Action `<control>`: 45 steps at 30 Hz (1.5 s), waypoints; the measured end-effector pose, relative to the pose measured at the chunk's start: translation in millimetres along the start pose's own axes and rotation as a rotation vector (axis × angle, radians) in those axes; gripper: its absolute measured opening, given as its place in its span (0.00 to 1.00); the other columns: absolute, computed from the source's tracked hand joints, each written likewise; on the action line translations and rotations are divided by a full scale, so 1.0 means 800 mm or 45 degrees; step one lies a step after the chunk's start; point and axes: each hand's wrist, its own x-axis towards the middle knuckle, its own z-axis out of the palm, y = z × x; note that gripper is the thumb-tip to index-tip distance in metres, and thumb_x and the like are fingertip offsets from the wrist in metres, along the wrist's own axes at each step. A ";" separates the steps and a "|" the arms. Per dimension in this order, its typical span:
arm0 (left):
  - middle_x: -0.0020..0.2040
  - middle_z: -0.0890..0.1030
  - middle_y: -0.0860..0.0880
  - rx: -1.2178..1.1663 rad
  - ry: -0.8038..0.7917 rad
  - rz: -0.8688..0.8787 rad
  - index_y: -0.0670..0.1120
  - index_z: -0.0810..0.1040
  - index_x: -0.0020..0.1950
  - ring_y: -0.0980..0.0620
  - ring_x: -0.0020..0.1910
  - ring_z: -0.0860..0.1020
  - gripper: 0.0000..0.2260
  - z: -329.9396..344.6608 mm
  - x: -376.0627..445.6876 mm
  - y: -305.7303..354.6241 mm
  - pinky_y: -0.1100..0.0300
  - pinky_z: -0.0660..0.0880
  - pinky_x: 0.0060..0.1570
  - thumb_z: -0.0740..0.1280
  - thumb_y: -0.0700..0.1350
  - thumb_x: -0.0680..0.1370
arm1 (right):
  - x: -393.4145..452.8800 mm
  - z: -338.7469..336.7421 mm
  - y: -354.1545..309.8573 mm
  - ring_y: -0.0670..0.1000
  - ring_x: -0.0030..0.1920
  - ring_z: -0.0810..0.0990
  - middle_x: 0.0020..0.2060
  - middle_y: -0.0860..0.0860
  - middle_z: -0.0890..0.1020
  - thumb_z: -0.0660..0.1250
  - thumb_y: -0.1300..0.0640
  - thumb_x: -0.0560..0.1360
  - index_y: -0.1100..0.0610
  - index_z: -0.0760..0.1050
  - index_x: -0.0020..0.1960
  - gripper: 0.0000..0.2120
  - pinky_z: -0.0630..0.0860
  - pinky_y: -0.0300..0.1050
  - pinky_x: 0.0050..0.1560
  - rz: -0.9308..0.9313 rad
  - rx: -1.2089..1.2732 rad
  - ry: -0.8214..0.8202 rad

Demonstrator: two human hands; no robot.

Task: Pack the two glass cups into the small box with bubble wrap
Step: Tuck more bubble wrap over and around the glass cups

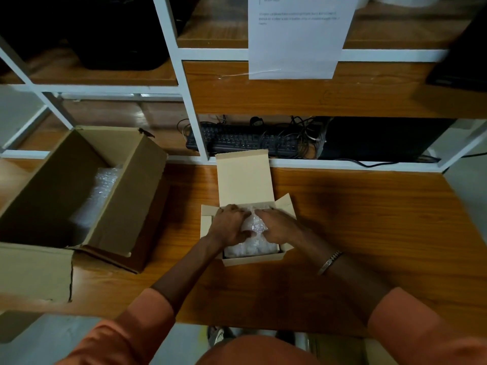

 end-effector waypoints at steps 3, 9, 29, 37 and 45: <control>0.65 0.84 0.46 -0.093 0.074 -0.028 0.49 0.81 0.69 0.42 0.65 0.80 0.31 -0.005 0.006 0.005 0.46 0.78 0.62 0.76 0.63 0.71 | 0.004 0.002 0.004 0.61 0.71 0.76 0.69 0.55 0.80 0.73 0.58 0.72 0.51 0.70 0.75 0.32 0.78 0.54 0.63 -0.027 -0.005 0.013; 0.60 0.86 0.46 -0.266 0.126 -0.161 0.51 0.83 0.68 0.44 0.60 0.84 0.33 -0.006 -0.003 0.008 0.48 0.82 0.57 0.76 0.68 0.69 | 0.001 -0.025 0.009 0.57 0.71 0.75 0.71 0.55 0.78 0.77 0.51 0.75 0.56 0.72 0.76 0.32 0.73 0.51 0.68 -0.080 -0.064 0.093; 0.58 0.87 0.51 -0.208 0.136 -0.308 0.52 0.86 0.61 0.49 0.61 0.83 0.27 0.016 0.001 0.012 0.50 0.82 0.56 0.74 0.68 0.70 | 0.002 -0.032 0.020 0.54 0.59 0.83 0.63 0.55 0.85 0.83 0.49 0.69 0.59 0.81 0.67 0.30 0.76 0.43 0.54 -0.108 0.053 0.165; 0.65 0.84 0.45 -0.136 0.150 -0.333 0.51 0.81 0.69 0.44 0.64 0.81 0.28 0.003 -0.010 0.034 0.48 0.81 0.60 0.75 0.63 0.74 | 0.010 -0.032 0.010 0.52 0.53 0.85 0.55 0.52 0.87 0.87 0.48 0.60 0.54 0.85 0.59 0.29 0.83 0.51 0.51 -0.001 0.068 0.229; 0.74 0.77 0.43 -0.172 0.115 -0.369 0.49 0.65 0.82 0.38 0.71 0.74 0.30 -0.008 -0.042 0.055 0.43 0.76 0.66 0.68 0.55 0.82 | 0.019 -0.044 0.003 0.56 0.55 0.81 0.57 0.53 0.83 0.86 0.47 0.62 0.54 0.81 0.61 0.31 0.82 0.53 0.51 -0.105 -0.096 0.043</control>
